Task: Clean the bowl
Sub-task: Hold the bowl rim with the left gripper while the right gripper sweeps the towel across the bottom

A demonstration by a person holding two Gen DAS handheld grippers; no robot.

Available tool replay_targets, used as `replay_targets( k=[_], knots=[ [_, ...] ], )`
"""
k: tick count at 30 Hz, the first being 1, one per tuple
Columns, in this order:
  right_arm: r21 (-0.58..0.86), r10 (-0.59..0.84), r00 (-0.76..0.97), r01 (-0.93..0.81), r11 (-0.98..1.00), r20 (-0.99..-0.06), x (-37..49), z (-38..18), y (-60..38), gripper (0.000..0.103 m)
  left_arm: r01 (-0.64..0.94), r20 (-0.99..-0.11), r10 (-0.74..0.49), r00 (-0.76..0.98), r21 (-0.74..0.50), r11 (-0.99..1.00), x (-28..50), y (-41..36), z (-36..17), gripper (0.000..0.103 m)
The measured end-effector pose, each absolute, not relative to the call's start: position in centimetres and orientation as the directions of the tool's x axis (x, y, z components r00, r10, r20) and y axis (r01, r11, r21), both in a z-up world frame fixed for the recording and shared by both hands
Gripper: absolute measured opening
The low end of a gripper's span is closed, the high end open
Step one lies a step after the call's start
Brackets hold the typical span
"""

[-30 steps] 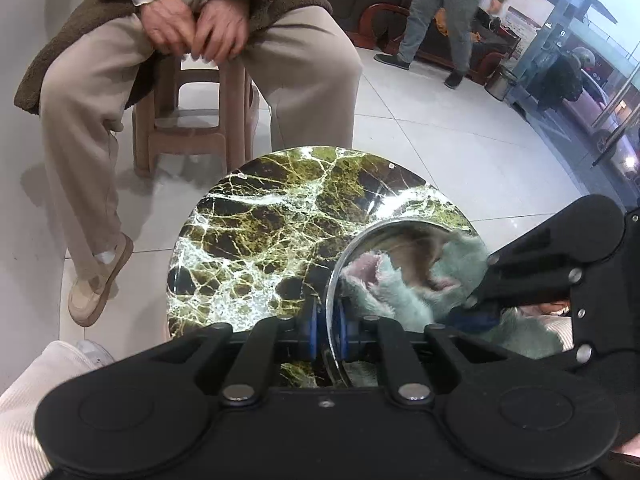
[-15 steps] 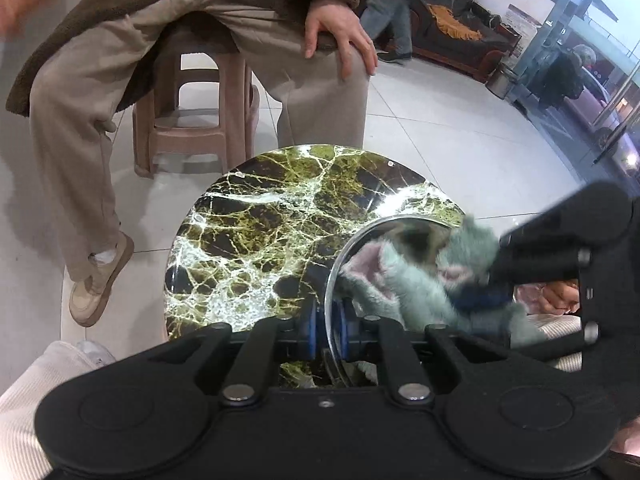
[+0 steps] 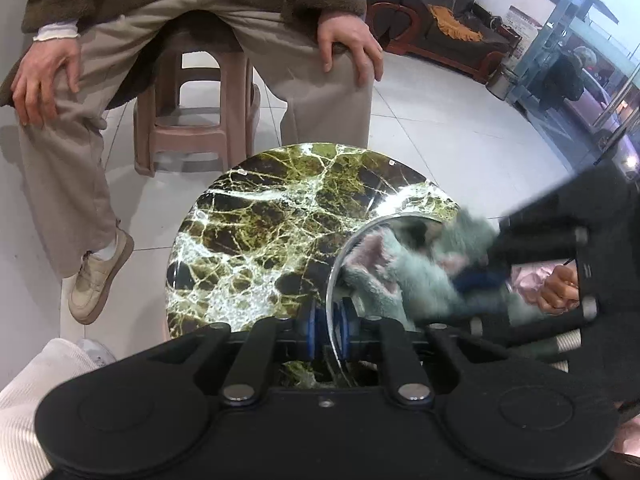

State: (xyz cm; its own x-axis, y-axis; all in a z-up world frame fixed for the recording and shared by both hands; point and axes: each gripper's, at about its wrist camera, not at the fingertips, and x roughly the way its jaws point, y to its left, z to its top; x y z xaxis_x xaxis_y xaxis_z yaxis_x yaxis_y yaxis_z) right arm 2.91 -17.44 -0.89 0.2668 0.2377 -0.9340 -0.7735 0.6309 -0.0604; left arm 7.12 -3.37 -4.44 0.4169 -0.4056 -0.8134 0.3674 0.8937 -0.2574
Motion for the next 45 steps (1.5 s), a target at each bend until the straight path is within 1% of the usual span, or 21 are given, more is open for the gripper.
replay_targets(
  k=[3, 5, 7, 9, 10, 12, 15, 17, 19, 21, 22, 26, 29, 32, 36, 39, 41, 42, 43, 45],
  knots=[
    [-0.001, 0.295, 0.225, -0.796, 0.605, -0.929, 2.3, -0.8, -16.5, 0.019, 0.371, -0.814, -0.405, 0.415, -0.255, 0.893, 7.1, -3.4, -4.4, 0.011],
    [0.012, 0.327, 0.233, -0.799, 0.601, -0.916, 2.7, -0.7, -15.7, 0.019, 0.371, -0.817, -0.399, 0.416, -0.248, 0.895, 7.0, -3.5, -4.4, 0.010],
    [-0.034, 0.313, 0.287, -0.783, 0.621, -0.906, 3.3, -0.3, -15.4, 0.019, 0.369, -0.820, -0.394, 0.415, -0.244, 0.897, 7.0, -3.4, -4.3, 0.010],
    [-0.107, 0.265, 0.351, -0.758, 0.643, -0.898, 3.7, 0.0, -16.0, 0.018, 0.364, -0.823, -0.390, 0.413, -0.243, 0.899, 6.9, -3.2, -4.4, 0.012],
    [-0.114, 0.264, 0.367, -0.747, 0.655, -0.892, 3.7, 0.4, -16.7, 0.016, 0.362, -0.824, -0.389, 0.412, -0.244, 0.900, 6.9, -3.1, -4.5, 0.012],
    [-0.080, 0.274, 0.357, -0.725, 0.684, -0.893, 3.6, 0.9, -17.8, 0.016, 0.362, -0.821, -0.393, 0.413, -0.248, 0.898, 6.8, -3.1, -4.5, 0.012],
    [-0.064, 0.260, 0.335, -0.715, 0.697, -0.906, 2.4, 0.2, -18.0, 0.016, 0.371, -0.815, -0.399, 0.421, -0.247, 0.895, 7.0, -3.5, -4.4, 0.011],
    [-0.018, 0.285, 0.305, -0.710, 0.704, -0.909, 1.9, -0.5, -17.6, 0.020, 0.376, -0.813, -0.400, 0.423, -0.244, 0.894, 7.3, -3.7, -4.4, 0.011],
    [0.018, 0.308, 0.296, -0.694, 0.720, -0.904, 1.9, -0.4, -17.3, 0.020, 0.388, -0.808, -0.409, 0.424, -0.246, 0.888, 7.9, -4.0, -4.4, 0.013],
    [0.094, 0.369, 0.305, -0.646, 0.758, -0.878, 2.1, -0.2, -17.3, 0.020, 0.407, -0.796, -0.431, 0.425, -0.258, 0.876, 8.8, -4.4, -4.5, 0.015],
    [0.101, 0.373, 0.311, -0.635, 0.766, -0.874, 2.0, -0.1, -17.3, 0.020, 0.414, -0.790, -0.445, 0.422, -0.269, 0.870, 9.3, -4.5, -4.6, 0.016],
    [0.096, 0.375, 0.402, -0.566, 0.819, -0.835, 2.0, 1.4, -19.0, 0.035, 0.418, -0.767, -0.467, 0.439, -0.286, 0.862, 9.8, -4.0, -3.7, 0.015],
    [0.126, 0.395, 0.498, -0.490, 0.863, -0.772, 1.8, 4.4, -22.4, 0.046, 0.411, -0.744, -0.488, 0.456, -0.310, 0.857, 9.2, -2.9, -2.6, 0.016],
    [0.147, 0.388, 0.526, -0.442, 0.885, -0.757, 2.6, 4.9, -24.1, 0.047, 0.373, -0.735, -0.490, 0.469, -0.338, 0.864, 8.5, -1.8, -1.7, 0.016],
    [0.229, 0.405, 0.481, -0.384, 0.895, -0.778, 4.6, 2.8, -25.8, 0.046, 0.369, -0.757, -0.467, 0.456, -0.317, 0.874, 6.8, -1.3, -1.1, 0.016],
    [0.288, 0.433, 0.437, -0.360, 0.887, -0.788, 5.3, 1.3, -26.4, 0.041, 0.365, -0.766, -0.460, 0.449, -0.313, 0.877, 6.3, -1.3, -1.0, 0.016],
    [0.302, 0.437, 0.422, -0.352, 0.886, -0.794, 5.2, 0.8, -26.5, 0.034, 0.347, -0.782, -0.449, 0.432, -0.316, 0.883, 6.6, -1.6, -1.7, 0.014],
    [0.312, 0.440, 0.409, -0.344, 0.886, -0.800, 5.2, 0.4, -26.5, 0.031, 0.336, -0.787, -0.448, 0.424, -0.322, 0.885, 6.8, -1.6, -2.1, 0.009],
    [0.313, 0.437, 0.401, -0.337, 0.888, -0.805, 5.4, 0.1, -26.6, 0.023, 0.328, -0.787, -0.453, 0.419, -0.334, 0.883, 7.1, -1.6, -2.4, 0.009],
    [0.329, 0.446, 0.388, -0.333, 0.884, -0.806, 3.9, 0.3, -26.9, 0.019, 0.326, -0.785, -0.456, 0.420, -0.338, 0.883, 7.4, -1.7, -2.6, 0.007]
  ],
)
